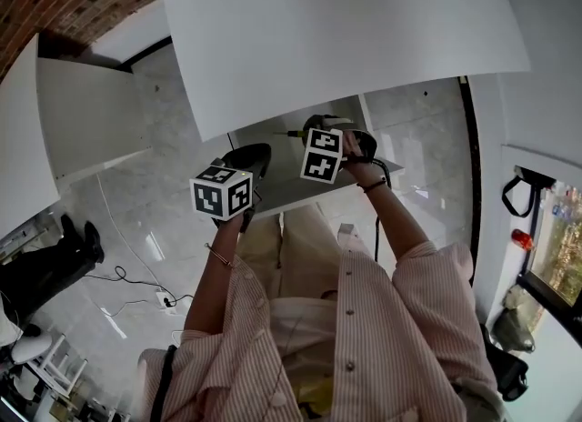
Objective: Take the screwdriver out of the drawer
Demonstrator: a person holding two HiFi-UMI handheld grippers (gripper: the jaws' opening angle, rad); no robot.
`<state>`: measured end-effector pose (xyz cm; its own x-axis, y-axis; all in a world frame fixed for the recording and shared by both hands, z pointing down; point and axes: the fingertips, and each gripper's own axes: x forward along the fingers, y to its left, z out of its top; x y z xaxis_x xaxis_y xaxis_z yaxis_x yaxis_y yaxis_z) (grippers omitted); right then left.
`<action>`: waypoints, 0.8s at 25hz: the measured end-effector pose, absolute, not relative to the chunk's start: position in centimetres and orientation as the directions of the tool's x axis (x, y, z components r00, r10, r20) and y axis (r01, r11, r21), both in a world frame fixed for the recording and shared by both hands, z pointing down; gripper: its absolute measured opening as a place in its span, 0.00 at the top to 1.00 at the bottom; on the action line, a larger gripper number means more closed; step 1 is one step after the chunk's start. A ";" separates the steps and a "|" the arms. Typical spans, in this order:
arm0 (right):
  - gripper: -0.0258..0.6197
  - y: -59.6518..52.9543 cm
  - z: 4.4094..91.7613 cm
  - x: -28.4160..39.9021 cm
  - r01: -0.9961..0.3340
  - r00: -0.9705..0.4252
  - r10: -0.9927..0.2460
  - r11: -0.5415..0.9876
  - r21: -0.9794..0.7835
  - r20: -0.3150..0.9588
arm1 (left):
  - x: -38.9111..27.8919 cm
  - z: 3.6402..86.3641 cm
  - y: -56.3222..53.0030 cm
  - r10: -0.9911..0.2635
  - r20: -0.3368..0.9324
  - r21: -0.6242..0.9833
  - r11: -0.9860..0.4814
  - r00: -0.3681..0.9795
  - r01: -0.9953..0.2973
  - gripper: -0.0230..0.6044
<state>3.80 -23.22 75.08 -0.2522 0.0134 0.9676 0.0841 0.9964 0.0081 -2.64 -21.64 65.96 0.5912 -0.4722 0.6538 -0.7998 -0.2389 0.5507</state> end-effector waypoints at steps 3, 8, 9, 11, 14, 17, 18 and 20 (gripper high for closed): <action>0.83 -23.4 73.3 3.7 0.070 -0.267 -0.005 0.997 0.025 0.964 | -2.4 64.5 -21.2 -0.484 0.637 0.542 -0.272 0.600 -0.795 0.96; 0.83 -23.7 69.7 3.9 0.039 -0.295 -0.059 0.997 0.073 0.954 | -2.5 61.5 -20.7 -0.533 0.592 0.524 -0.315 0.605 -0.791 0.96; 0.83 -23.7 69.0 3.9 0.032 -0.303 -0.069 0.996 0.083 0.950 | -2.6 60.9 -20.7 -0.544 0.583 0.519 -0.322 0.603 -0.792 0.96; 0.83 -23.8 67.7 3.9 0.020 -0.321 -0.089 0.995 0.100 0.943 | -2.6 59.7 -21.0 -0.566 0.563 0.508 -0.337 0.602 -0.792 0.96; 0.83 -23.6 66.2 4.1 -0.005 -0.339 -0.117 0.992 0.123 0.933 | -3.0 57.9 -21.4 -0.598 0.535 0.486 -0.359 0.596 -0.797 0.96; 0.83 -23.1 64.4 4.1 -0.051 -0.382 -0.142 0.990 0.132 0.913 | -3.5 56.0 -21.6 -0.632 0.505 0.468 -0.372 0.588 -0.802 0.96; 0.83 -22.9 63.7 4.0 -0.073 -0.403 -0.145 0.989 0.126 0.903 | -3.6 55.4 -21.7 -0.644 0.494 0.461 -0.375 0.584 -0.804 0.96; 0.83 -22.5 62.3 3.8 -0.121 -0.444 -0.159 0.986 0.117 0.882 | -4.1 54.0 -21.8 -0.672 0.469 0.443 -0.382 0.573 -0.811 0.96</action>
<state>3.76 -22.51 62.32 -0.4441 -0.1589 0.8818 -0.1205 0.9858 0.1169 -4.09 -21.83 54.03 0.5729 -0.6724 0.4687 -0.8109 -0.3818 0.4435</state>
